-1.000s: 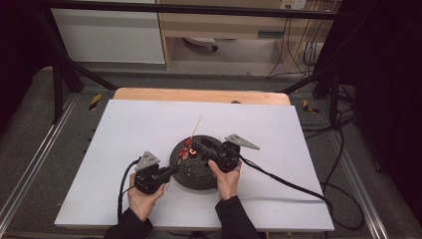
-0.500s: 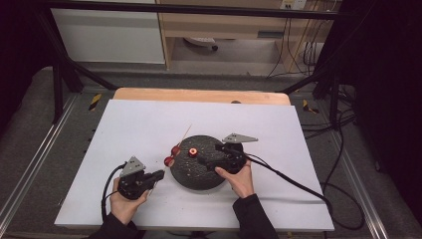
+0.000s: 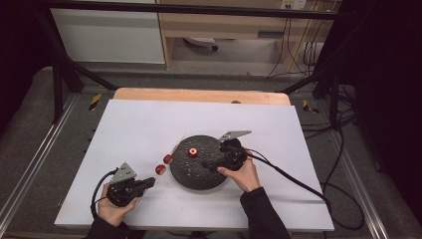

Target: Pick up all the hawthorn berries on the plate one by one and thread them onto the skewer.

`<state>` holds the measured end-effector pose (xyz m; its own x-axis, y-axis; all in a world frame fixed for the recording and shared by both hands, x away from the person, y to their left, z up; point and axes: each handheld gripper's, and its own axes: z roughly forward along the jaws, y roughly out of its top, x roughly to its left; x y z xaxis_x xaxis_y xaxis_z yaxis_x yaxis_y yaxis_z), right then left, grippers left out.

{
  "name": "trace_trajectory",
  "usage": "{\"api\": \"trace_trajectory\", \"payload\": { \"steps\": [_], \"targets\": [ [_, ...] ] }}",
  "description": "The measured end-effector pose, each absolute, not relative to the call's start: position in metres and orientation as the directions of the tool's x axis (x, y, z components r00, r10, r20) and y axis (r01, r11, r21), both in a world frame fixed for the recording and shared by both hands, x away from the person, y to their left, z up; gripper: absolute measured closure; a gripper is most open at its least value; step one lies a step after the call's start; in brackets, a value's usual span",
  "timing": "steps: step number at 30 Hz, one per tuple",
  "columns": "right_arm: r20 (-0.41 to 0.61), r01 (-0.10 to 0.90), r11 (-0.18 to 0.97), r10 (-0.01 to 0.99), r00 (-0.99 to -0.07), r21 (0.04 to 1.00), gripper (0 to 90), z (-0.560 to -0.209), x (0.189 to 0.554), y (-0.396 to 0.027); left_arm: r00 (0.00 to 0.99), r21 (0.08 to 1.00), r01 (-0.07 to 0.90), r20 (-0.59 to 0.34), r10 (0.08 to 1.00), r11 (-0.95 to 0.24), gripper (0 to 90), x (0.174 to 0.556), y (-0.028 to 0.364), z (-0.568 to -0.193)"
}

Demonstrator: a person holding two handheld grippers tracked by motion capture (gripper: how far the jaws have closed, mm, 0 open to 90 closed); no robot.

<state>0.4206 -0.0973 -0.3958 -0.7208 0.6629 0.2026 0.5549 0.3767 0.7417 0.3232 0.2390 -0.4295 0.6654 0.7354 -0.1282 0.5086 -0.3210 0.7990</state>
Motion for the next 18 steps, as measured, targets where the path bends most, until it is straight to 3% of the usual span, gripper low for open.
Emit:
{"api": "trace_trajectory", "payload": {
  "steps": [18],
  "targets": [
    [0.137,0.552,0.505,0.643,-0.753,0.664,8.7,-0.386,0.442,-0.06,0.651,0.795,0.522,-0.137,0.747,-0.31,88.5,0.321,0.258,-0.433]
  ]
}}
